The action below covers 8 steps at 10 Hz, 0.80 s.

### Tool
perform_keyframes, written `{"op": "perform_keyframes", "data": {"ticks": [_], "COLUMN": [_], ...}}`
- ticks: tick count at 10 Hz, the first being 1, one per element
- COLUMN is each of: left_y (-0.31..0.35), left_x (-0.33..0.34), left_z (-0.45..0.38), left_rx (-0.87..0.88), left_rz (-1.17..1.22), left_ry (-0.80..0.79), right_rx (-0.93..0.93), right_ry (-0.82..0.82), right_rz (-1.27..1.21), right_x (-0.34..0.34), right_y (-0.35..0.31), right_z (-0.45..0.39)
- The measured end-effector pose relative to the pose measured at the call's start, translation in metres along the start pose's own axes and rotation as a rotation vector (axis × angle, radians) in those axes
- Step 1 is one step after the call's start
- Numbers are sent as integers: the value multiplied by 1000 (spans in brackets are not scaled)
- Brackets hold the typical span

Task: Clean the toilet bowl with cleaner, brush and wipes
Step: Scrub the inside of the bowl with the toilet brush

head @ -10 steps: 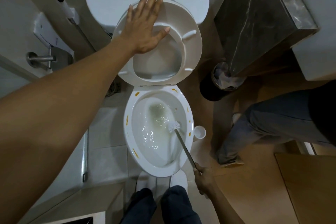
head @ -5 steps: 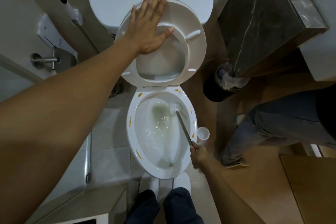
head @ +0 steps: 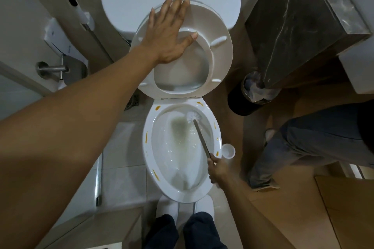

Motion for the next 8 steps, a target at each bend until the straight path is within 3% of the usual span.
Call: {"op": "perform_keyframes", "data": {"ticks": [2,4,6,8], "left_y": [-2,-1,-1,-1], "left_x": [0,-1,0,0], "left_z": [0,0,0,0], "left_rx": [-10,-7,-9,-20], "left_rz": [0,-3,1,18], "left_ry": [4,0,5,-4], "right_rx": [0,6,-26,43], "right_ry": [-44,30,-22,67], "right_rz": [-39,-155,-75,-122], "right_x": [23,21,39,17], "right_y": [-12,-1,-22,1], "right_z": [-5,4,-6,4]}}
Point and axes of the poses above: each hand's wrist, its own z-axis away from the middle knuckle, its own x-axis out of the palm, y = z × x, the point moved 10 cm from there along -z, towards the middle knuckle, and after that the axes turned 5 degrees about z, right-handed, at the moved point
